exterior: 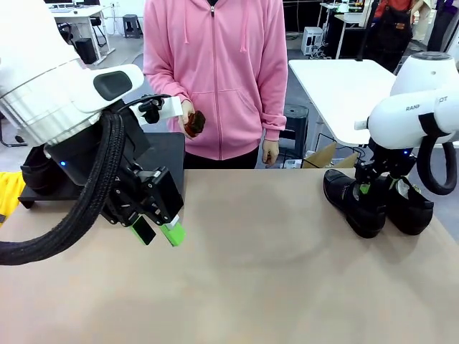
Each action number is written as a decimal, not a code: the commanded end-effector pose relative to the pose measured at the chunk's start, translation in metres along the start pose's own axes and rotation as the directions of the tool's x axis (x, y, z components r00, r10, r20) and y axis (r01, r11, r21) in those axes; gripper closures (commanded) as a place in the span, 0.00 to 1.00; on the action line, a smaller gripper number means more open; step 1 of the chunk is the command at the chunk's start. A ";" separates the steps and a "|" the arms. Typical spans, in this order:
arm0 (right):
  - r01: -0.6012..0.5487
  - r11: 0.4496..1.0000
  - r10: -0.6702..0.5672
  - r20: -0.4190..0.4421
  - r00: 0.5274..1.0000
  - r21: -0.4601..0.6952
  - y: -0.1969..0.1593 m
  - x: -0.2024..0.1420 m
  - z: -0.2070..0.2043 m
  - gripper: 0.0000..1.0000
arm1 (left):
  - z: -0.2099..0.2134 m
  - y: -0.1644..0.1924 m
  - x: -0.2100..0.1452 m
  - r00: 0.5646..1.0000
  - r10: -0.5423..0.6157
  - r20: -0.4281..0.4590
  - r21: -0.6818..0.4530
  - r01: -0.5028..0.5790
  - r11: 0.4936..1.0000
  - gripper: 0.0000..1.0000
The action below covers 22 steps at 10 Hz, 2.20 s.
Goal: Organize the shoes by placing them on the stand.
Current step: Pick up one Shoe and place it in the middle of the table.
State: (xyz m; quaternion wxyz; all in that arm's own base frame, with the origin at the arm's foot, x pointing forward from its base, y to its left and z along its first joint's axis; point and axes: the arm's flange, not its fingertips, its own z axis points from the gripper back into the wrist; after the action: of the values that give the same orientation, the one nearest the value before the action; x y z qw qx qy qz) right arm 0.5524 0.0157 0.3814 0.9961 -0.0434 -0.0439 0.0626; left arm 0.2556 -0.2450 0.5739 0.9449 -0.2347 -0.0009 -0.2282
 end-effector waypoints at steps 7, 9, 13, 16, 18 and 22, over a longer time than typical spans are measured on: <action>-0.003 0.999 0.007 -0.086 0.996 0.043 0.009 0.007 -0.047 0.46 | 0.001 -0.001 -0.002 1.000 0.003 -0.001 -0.018 -0.003 1.000 0.43; -0.011 0.998 0.015 -0.064 0.998 0.063 0.006 0.003 -0.044 0.58 | 0.001 -0.001 -0.002 1.000 0.003 -0.001 -0.018 -0.003 1.000 0.43; -0.005 0.998 0.013 -0.112 0.994 0.070 0.002 0.005 -0.050 1.00 | 0.001 -0.001 -0.002 1.000 0.003 -0.001 -0.018 -0.003 1.000 0.43; -0.010 0.995 0.021 -0.119 0.993 0.094 0.001 0.007 -0.054 1.00 | 0.001 -0.001 -0.002 1.000 0.003 -0.001 -0.018 -0.003 1.000 0.43; -0.001 0.993 0.012 -0.099 0.995 0.116 -0.001 0.000 -0.048 1.00 | 0.001 -0.001 -0.002 1.000 0.003 -0.001 -0.018 -0.003 1.000 0.43; 0.168 0.975 -0.169 -0.012 0.986 0.146 0.024 -0.041 0.032 1.00 | 0.001 -0.001 -0.002 1.000 0.003 -0.001 -0.018 -0.003 1.000 0.43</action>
State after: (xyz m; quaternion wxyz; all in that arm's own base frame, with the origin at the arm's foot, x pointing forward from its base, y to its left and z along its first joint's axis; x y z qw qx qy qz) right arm 0.5340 0.0222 0.3796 0.9995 0.0279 -0.0162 0.0039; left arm 0.2558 -0.2450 0.5736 0.9450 -0.2347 -0.0005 -0.2280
